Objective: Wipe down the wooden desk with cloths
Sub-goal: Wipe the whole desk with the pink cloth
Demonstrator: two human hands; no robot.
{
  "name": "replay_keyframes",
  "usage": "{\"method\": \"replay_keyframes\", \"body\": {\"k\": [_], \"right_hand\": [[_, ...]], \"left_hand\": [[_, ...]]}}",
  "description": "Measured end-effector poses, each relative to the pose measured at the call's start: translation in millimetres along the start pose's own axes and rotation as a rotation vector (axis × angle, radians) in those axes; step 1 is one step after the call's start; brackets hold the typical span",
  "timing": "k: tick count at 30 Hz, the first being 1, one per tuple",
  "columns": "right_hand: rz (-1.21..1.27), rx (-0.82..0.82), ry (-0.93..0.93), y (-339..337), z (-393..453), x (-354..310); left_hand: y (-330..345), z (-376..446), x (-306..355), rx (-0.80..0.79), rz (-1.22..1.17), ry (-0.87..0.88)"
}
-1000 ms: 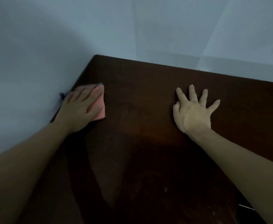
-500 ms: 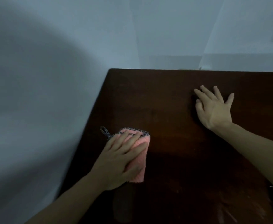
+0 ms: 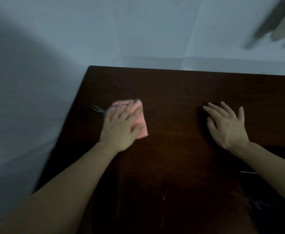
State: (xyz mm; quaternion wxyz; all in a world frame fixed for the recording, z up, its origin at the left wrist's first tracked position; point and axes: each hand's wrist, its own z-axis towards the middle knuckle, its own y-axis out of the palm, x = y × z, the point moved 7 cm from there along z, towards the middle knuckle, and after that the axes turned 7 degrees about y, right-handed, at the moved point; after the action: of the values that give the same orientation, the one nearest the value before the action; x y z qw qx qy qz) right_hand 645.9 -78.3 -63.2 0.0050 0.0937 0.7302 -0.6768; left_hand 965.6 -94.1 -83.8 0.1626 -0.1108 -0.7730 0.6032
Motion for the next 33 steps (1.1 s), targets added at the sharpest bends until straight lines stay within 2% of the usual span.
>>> {"method": "replay_keyframes", "body": {"k": [3, 5, 9, 11, 15, 17, 19, 23, 25, 27, 33], "right_hand": [[0.009, -0.009, 0.020, 2.1, -5.8, -1.8], [0.028, -0.014, 0.023, 4.4, -10.5, -8.8], [0.047, -0.012, -0.001, 8.9, -18.1, -17.7], [0.055, -0.003, -0.012, 8.1, -20.5, -17.0], [0.076, 0.012, 0.022, 3.2, -31.0, 3.0], [0.064, 0.005, 0.035, 3.1, -38.3, 14.0], [0.043, -0.013, 0.034, 4.0, -43.2, 21.2], [0.000, -0.063, 0.064, 3.8, -48.3, 25.4], [-0.015, -0.071, 0.061, 2.5, -50.2, 20.2], [-0.018, -0.083, 0.049, 1.7, -50.5, 9.7], [0.063, -0.099, -0.090, 4.0, -43.7, -64.2]], "left_hand": [[9.1, -46.2, 49.3, 0.054, 0.027, 0.209], [22.5, -75.0, 71.8, 0.006, 0.010, 0.331], [30.4, -84.9, 73.7, -0.026, 0.018, 0.412], [23.3, -61.3, 61.1, -0.021, 0.031, 0.360], [7.6, 10.8, 47.3, -0.021, 0.001, 0.081], [3.0, 29.1, 56.9, -0.013, -0.018, 0.006], [2.0, 28.3, 73.2, -0.010, -0.053, 0.002], [10.8, -7.6, 122.7, -0.058, -0.090, 0.208], [14.2, -18.0, 128.0, -0.095, -0.129, 0.253], [4.8, -20.1, 111.0, -0.083, -0.142, 0.223], [-22.2, -33.1, 15.2, 0.011, -0.153, -0.060]]}}
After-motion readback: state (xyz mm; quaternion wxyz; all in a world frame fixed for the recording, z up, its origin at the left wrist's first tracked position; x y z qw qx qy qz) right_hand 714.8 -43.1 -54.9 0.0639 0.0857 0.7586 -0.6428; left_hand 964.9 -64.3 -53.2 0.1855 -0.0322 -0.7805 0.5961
